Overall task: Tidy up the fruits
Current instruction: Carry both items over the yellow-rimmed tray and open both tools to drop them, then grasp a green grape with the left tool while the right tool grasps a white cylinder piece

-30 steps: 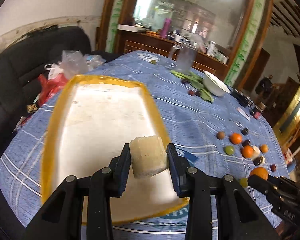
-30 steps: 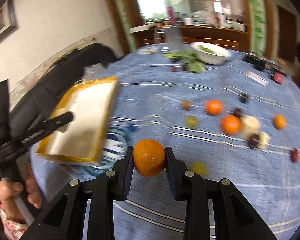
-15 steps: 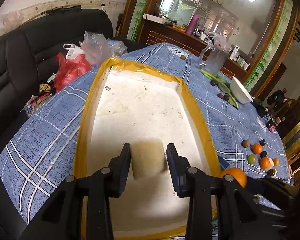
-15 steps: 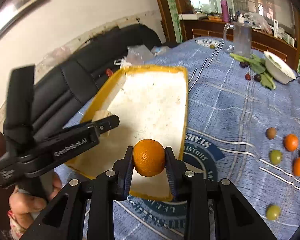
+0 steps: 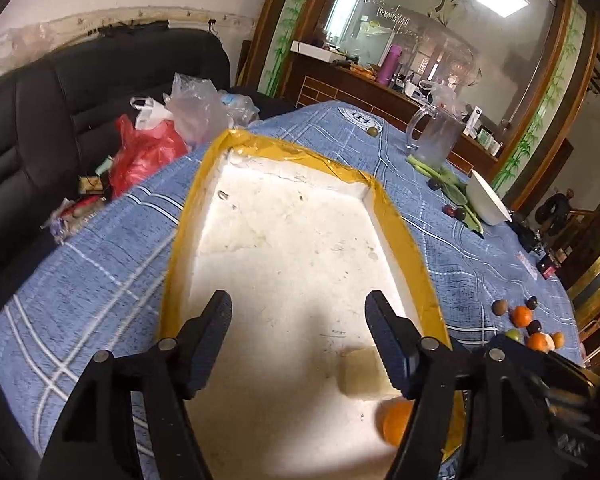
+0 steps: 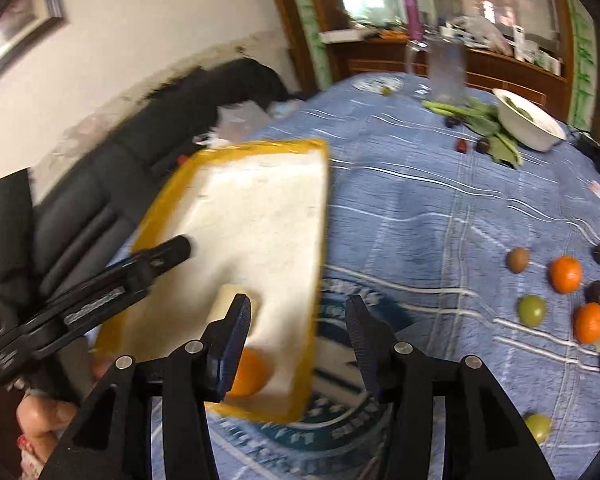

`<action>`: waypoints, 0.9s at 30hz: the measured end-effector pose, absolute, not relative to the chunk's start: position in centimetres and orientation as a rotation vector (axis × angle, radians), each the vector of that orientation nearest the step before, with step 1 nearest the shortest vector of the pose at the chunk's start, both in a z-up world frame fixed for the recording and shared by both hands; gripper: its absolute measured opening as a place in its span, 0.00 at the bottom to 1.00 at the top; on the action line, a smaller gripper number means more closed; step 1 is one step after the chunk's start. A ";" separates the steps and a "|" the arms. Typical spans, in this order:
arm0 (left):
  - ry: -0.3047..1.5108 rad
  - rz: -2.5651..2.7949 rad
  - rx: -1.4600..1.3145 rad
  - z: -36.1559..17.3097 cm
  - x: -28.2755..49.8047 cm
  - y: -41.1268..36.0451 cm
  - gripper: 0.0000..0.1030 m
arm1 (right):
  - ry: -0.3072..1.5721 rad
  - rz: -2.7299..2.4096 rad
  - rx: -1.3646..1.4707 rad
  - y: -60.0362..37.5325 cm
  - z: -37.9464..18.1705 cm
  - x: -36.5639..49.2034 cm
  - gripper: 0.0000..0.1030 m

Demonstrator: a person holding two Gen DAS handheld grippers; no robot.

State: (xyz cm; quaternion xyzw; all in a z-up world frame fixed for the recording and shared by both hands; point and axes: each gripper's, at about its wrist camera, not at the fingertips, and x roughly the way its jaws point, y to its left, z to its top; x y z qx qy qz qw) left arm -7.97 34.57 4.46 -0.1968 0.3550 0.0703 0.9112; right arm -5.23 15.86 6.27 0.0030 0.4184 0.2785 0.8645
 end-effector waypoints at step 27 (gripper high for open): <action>0.690 0.149 -0.286 8.4 -9.4 31.1 0.93 | 0.825 0.432 0.173 4.1 8.0 -6.5 0.14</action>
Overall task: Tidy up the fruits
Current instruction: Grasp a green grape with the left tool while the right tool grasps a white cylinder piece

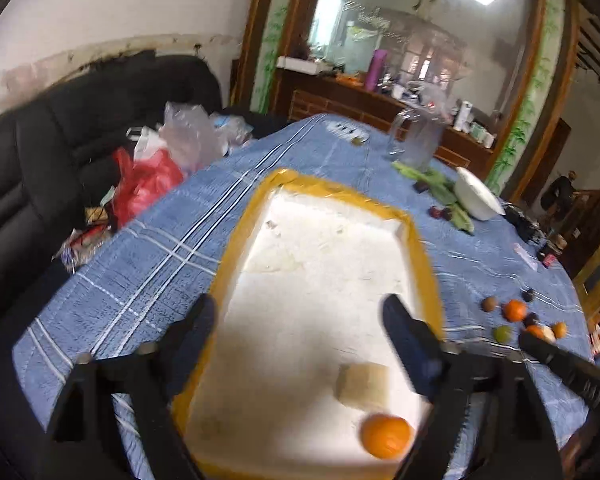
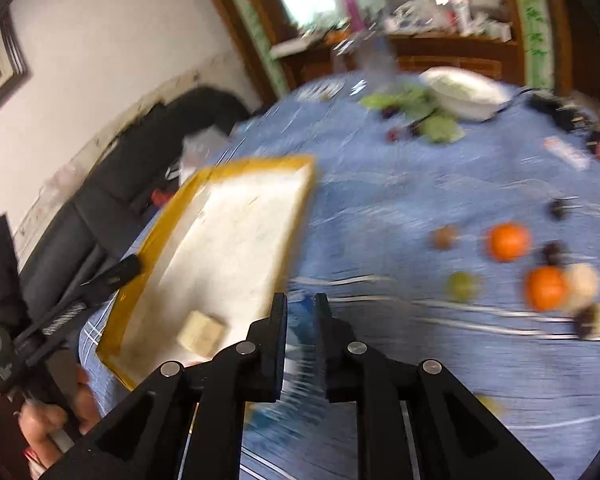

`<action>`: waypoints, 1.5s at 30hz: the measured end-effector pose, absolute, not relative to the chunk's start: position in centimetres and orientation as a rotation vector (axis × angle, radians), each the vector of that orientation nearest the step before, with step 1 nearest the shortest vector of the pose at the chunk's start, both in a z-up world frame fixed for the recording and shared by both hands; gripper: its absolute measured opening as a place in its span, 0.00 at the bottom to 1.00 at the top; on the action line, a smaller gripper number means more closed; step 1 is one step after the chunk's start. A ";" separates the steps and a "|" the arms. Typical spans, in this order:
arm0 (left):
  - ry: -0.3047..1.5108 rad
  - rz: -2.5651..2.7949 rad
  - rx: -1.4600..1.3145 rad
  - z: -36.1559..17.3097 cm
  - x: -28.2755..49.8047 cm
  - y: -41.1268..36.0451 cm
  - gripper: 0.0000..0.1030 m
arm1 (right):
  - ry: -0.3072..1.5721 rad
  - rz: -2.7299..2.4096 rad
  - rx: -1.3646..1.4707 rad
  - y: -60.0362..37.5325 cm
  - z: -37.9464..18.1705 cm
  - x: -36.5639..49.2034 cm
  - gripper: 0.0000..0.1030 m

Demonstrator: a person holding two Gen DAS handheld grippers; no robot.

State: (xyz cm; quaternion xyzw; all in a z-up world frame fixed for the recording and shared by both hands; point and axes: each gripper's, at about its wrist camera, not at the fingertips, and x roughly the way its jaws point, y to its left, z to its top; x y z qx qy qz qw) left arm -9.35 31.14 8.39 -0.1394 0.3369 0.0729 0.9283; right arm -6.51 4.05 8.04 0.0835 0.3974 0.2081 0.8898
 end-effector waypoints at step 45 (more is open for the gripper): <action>0.947 -0.439 0.068 1.2 -6.4 3.6 0.24 | 0.889 0.351 0.271 -13.7 2.9 -0.9 0.28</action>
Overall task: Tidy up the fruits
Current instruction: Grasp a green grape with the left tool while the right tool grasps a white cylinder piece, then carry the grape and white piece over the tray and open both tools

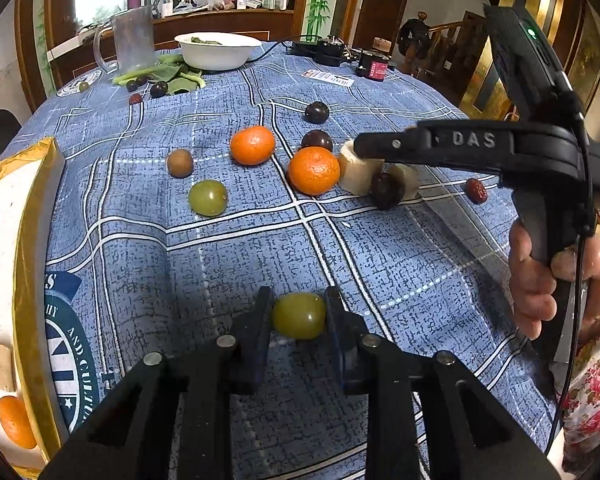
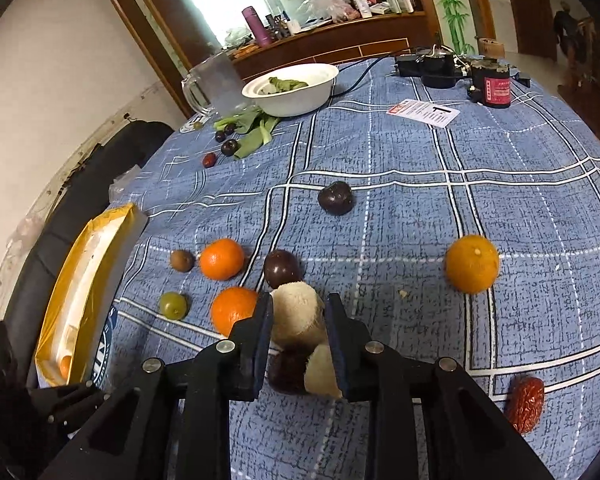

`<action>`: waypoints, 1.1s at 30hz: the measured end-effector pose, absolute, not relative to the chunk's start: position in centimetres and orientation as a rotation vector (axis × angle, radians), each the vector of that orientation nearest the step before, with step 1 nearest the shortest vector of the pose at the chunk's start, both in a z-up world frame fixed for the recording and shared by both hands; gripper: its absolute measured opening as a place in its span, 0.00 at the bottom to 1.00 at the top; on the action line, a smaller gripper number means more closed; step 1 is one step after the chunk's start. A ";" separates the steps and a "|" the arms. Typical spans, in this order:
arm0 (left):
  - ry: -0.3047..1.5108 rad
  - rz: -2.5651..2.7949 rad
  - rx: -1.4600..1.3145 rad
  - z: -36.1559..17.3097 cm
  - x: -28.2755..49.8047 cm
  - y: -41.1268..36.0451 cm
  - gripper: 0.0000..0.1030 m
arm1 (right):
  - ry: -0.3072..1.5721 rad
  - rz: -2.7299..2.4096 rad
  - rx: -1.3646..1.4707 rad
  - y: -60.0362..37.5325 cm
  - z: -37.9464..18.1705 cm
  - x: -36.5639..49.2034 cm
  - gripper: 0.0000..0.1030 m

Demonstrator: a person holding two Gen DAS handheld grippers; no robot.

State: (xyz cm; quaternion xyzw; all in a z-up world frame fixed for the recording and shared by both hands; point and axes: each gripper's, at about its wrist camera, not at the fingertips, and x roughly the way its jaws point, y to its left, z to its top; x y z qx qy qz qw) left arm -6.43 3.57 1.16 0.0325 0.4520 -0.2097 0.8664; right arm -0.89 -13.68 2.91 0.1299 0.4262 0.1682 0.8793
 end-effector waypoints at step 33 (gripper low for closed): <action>0.874 -0.347 0.056 2.7 -8.6 5.9 0.23 | 0.718 0.266 0.061 -10.7 4.9 -3.6 0.38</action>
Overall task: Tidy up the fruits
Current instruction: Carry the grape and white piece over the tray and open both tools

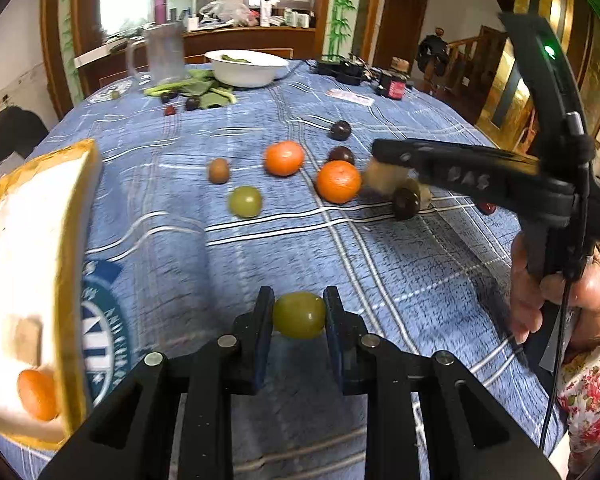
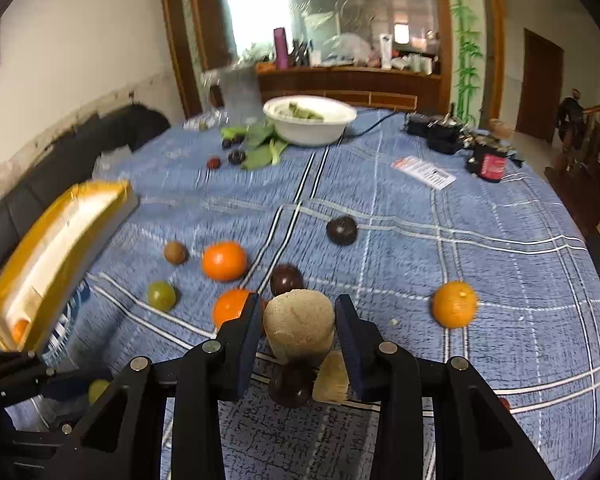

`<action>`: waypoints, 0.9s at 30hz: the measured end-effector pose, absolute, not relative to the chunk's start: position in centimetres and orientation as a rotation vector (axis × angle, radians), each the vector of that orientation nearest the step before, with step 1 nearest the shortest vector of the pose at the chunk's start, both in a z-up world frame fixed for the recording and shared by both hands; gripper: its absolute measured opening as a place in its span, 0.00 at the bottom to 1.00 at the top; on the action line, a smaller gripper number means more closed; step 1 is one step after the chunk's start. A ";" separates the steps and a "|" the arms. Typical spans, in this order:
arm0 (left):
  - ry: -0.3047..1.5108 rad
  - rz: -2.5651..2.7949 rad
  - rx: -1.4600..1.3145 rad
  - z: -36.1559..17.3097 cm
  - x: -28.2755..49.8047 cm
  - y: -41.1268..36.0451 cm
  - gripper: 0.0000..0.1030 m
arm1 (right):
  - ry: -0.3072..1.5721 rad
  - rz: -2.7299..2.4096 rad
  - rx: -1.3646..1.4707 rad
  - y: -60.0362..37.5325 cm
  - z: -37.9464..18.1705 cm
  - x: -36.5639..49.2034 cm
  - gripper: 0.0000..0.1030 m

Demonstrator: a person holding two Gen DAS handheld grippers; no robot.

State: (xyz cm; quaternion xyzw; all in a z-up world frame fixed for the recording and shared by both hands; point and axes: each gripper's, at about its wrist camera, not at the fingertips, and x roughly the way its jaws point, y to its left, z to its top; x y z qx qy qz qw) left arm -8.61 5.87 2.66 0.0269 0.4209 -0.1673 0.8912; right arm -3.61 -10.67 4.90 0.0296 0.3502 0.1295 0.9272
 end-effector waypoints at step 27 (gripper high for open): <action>0.903 0.093 -0.235 4.2 -5.5 31.9 0.24 | 0.866 0.743 0.078 15.0 7.3 -5.3 0.40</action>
